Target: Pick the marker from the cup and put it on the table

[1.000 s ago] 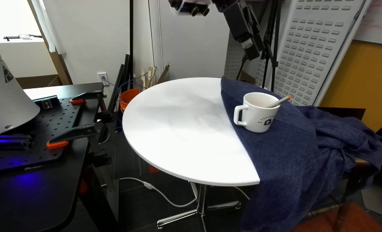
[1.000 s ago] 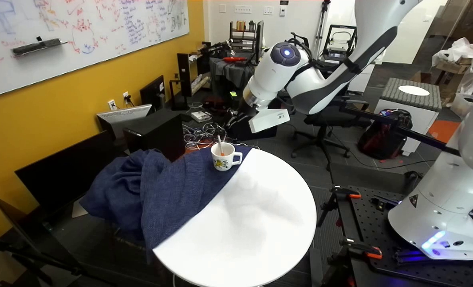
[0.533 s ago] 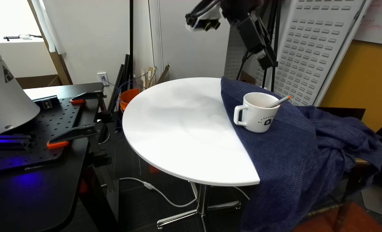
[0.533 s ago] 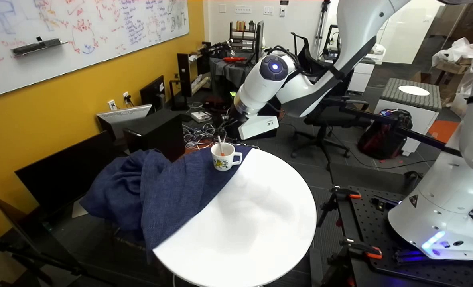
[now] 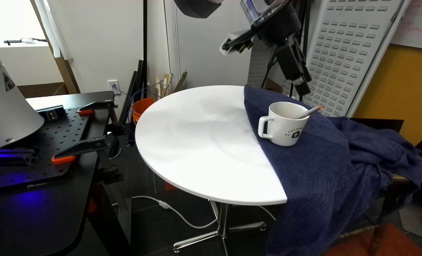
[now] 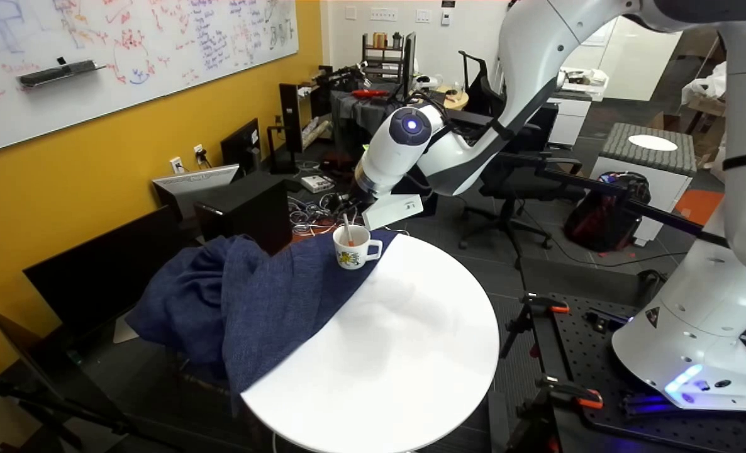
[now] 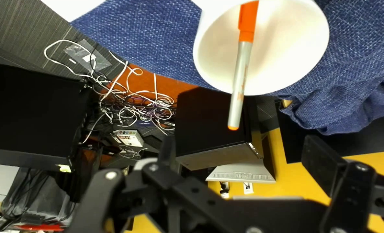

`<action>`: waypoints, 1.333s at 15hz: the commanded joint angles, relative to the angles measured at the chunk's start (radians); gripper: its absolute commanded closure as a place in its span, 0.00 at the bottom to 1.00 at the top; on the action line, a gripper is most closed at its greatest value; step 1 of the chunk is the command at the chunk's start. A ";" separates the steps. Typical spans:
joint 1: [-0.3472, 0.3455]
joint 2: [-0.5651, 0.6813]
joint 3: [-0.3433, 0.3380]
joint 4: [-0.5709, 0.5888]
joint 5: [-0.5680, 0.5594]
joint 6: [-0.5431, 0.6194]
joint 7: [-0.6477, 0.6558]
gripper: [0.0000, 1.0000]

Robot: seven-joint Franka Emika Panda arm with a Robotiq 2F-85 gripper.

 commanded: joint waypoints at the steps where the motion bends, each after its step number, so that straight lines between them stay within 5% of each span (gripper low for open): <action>1: 0.023 0.056 -0.013 0.073 -0.042 -0.029 0.060 0.00; 7: 0.025 0.116 -0.010 0.131 -0.031 -0.033 0.048 0.00; 11: 0.026 0.147 -0.008 0.161 -0.020 -0.037 0.035 0.13; 20: 0.022 0.188 -0.005 0.194 -0.002 -0.061 0.022 0.16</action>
